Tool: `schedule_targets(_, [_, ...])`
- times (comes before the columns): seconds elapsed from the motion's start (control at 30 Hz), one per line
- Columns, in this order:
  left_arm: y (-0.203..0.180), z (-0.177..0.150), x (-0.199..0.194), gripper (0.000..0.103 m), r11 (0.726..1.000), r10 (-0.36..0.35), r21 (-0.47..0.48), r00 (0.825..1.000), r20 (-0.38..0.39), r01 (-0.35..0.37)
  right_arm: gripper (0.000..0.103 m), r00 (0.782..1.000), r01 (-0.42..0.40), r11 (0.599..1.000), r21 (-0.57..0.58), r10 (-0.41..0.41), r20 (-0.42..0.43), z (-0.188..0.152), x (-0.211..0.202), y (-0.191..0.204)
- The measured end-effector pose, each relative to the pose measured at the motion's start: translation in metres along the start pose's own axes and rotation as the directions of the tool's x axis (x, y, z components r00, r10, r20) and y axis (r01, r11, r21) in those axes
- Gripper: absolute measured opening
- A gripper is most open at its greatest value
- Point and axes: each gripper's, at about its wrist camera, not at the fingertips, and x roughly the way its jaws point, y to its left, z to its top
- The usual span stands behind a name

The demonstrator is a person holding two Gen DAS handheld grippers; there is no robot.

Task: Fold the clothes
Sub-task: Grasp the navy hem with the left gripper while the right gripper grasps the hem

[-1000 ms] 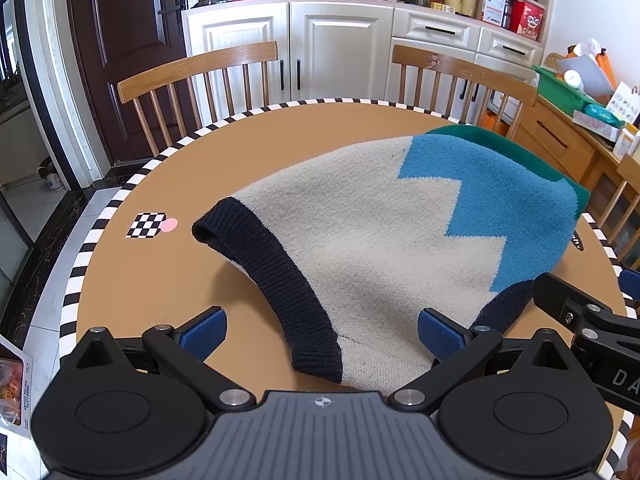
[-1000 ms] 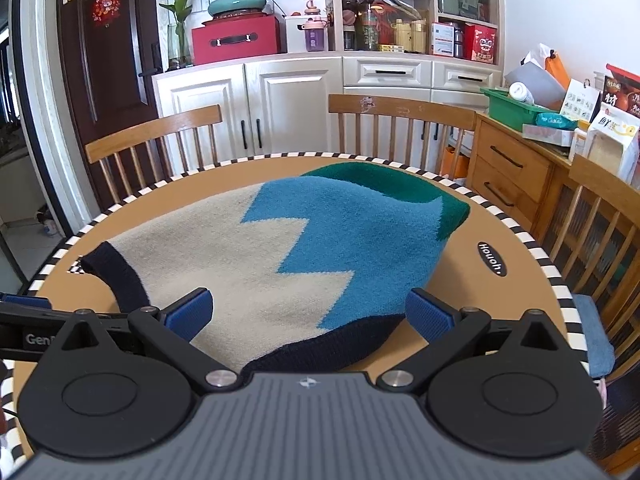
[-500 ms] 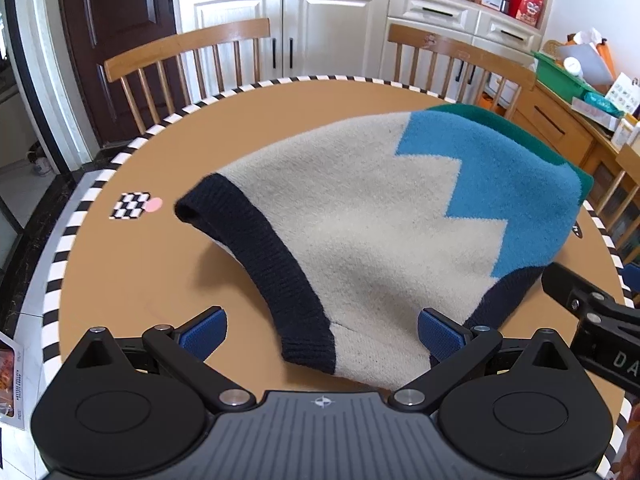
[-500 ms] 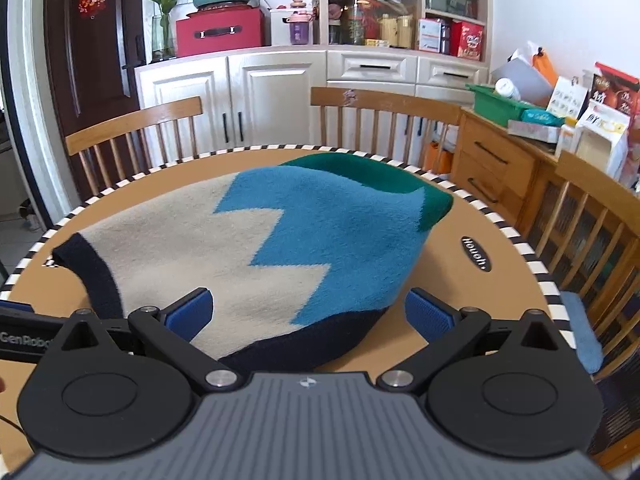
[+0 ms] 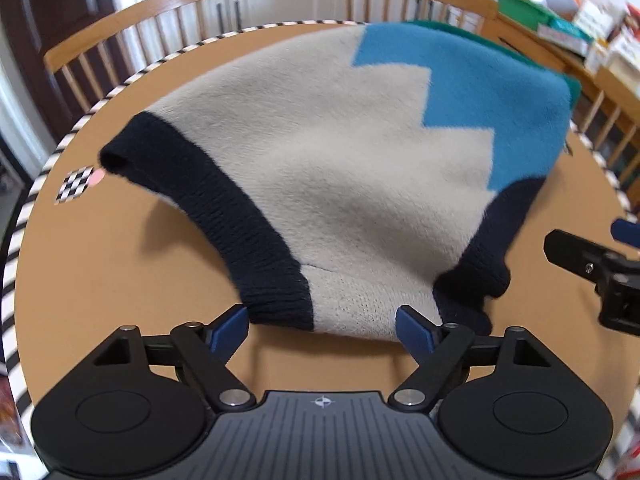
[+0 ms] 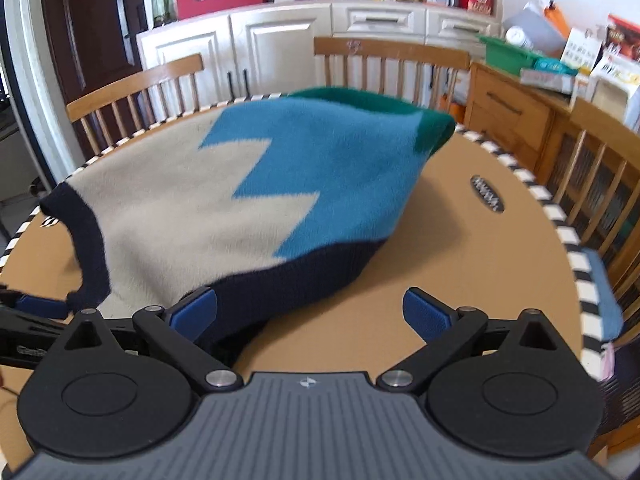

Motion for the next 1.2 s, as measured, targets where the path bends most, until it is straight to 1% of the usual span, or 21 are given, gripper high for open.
schedule_targets(0.1, [0.0, 0.0, 0.006, 0.083, 1.0, -0.023, 0.011, 1.0, 0.019, 0.023, 0.101, 1.0, -0.022, 0.999, 0.025, 0.022, -0.021, -0.003, 0.002, -0.003])
schedule_targets(0.17, [0.0, 0.0, 0.01, 0.077, 0.999, -0.039, 0.018, 0.999, 0.031, 0.039, 0.1, 1.0, -0.018, 0.999, 0.028, 0.018, -0.023, -0.003, 0.002, -0.004])
schedule_targets(0.2, [0.0, 0.0, 0.012, 0.062, 0.999, -0.047, 0.022, 0.998, 0.037, 0.046, 0.1, 1.0, -0.015, 0.999, 0.029, 0.016, -0.021, -0.003, 0.002, -0.005])
schedule_targets(0.23, [0.0, 0.0, 0.014, 0.041, 0.998, -0.055, 0.026, 0.998, 0.043, 0.054, 0.1, 1.0, -0.013, 0.999, 0.03, 0.013, -0.019, -0.003, 0.001, -0.006])
schedule_targets(0.27, [0.0, -0.001, 0.016, 0.03, 0.998, -0.063, 0.03, 0.997, 0.049, 0.061, 0.1, 1.0, -0.01, 0.999, 0.031, 0.011, -0.017, -0.003, 0.001, -0.007])
schedule_targets(0.3, [0.0, -0.001, 0.018, 0.008, 0.997, -0.071, 0.034, 0.996, 0.055, 0.069, 0.1, 1.0, -0.006, 0.999, 0.032, 0.007, -0.015, -0.003, 0.0, -0.008])
schedule_targets(0.37, [0.002, -0.001, 0.021, 0.008, 0.995, -0.091, 0.034, 0.994, 0.067, 0.089, 0.1, 1.0, 0.005, 0.999, 0.033, -0.005, -0.01, -0.003, 0.0, -0.01])
schedule_targets(0.47, [0.009, -0.001, 0.015, 0.007, 0.993, -0.121, 0.005, 0.989, 0.083, 0.121, 0.1, 1.0, 0.008, 0.999, 0.036, -0.008, -0.012, -0.002, 0.002, -0.012])
schedule_targets(0.53, [0.014, 0.0, 0.005, 0.007, 0.989, -0.144, -0.024, 0.985, 0.1, 0.147, 0.097, 0.999, -0.023, 0.999, 0.045, 0.024, -0.04, -0.002, 0.007, -0.013])
schedule_targets(0.57, [0.017, 0.002, -0.001, 0.007, 0.986, -0.158, -0.04, 0.981, 0.112, 0.164, 0.094, 0.996, -0.055, 0.997, 0.052, 0.058, -0.065, -0.002, 0.011, -0.013])
schedule_targets(0.6, [0.018, 0.004, -0.01, 0.007, 0.982, -0.173, -0.05, 0.976, 0.129, 0.181, 0.093, 0.989, -0.109, 0.992, 0.058, 0.114, -0.099, -0.002, 0.015, -0.012])
schedule_targets(0.67, [0.02, 0.01, -0.028, 0.007, 0.975, -0.201, -0.06, 0.965, 0.17, 0.214, 0.092, 0.962, -0.222, 0.973, 0.056, 0.228, -0.152, -0.006, 0.024, -0.004])
schedule_targets(0.7, [0.02, 0.012, -0.036, 0.007, 0.973, -0.211, -0.058, 0.959, 0.188, 0.225, 0.092, 0.948, -0.266, 0.963, 0.047, 0.27, -0.168, -0.009, 0.028, 0.002])
schedule_targets(0.77, [0.021, 0.017, -0.049, 0.007, 0.968, -0.227, -0.054, 0.949, 0.217, 0.244, 0.091, 0.937, -0.307, 0.952, 0.015, 0.305, -0.171, -0.013, 0.034, 0.015])
schedule_targets(0.8, [0.022, 0.019, -0.054, 0.007, 0.966, -0.233, -0.055, 0.945, 0.229, 0.251, 0.087, 0.935, -0.321, 0.947, 0.005, 0.318, -0.158, -0.013, 0.036, 0.019])
schedule_targets(0.83, [0.023, 0.021, -0.059, 0.007, 0.965, -0.238, -0.056, 0.941, 0.239, 0.258, 0.062, 0.931, -0.34, 0.94, -0.003, 0.336, -0.144, -0.012, 0.037, 0.023])
schedule_targets(0.87, [0.023, 0.024, -0.063, 0.007, 0.963, -0.243, -0.058, 0.938, 0.247, 0.264, 0.014, 0.932, -0.34, 0.94, -0.016, 0.334, -0.14, -0.009, 0.039, 0.027])
schedule_targets(0.9, [0.023, 0.025, -0.067, 0.007, 0.962, -0.246, -0.057, 0.935, 0.255, 0.268, 0.0, 0.942, -0.311, 0.95, -0.032, 0.303, -0.143, -0.006, 0.04, 0.031])
schedule_targets(0.97, [0.023, 0.029, -0.075, 0.007, 0.963, -0.244, -0.043, 0.93, 0.275, 0.265, 0.0, 0.959, -0.266, 0.962, -0.069, 0.256, -0.122, 0.002, 0.038, 0.034])
schedule_targets(1.1, [0.02, 0.033, -0.086, 0.007, 0.97, -0.229, -0.013, 0.924, 0.307, 0.244, 0.0, 0.96, -0.279, 0.953, -0.119, 0.28, -0.013, 0.021, 0.015, 0.03])
schedule_targets(1.2, [0.021, 0.037, -0.089, 0.007, 0.961, -0.248, -0.045, 0.919, 0.307, 0.274, 0.0, 0.966, -0.243, 0.954, -0.177, 0.254, 0.04, 0.031, 0.0, 0.028])
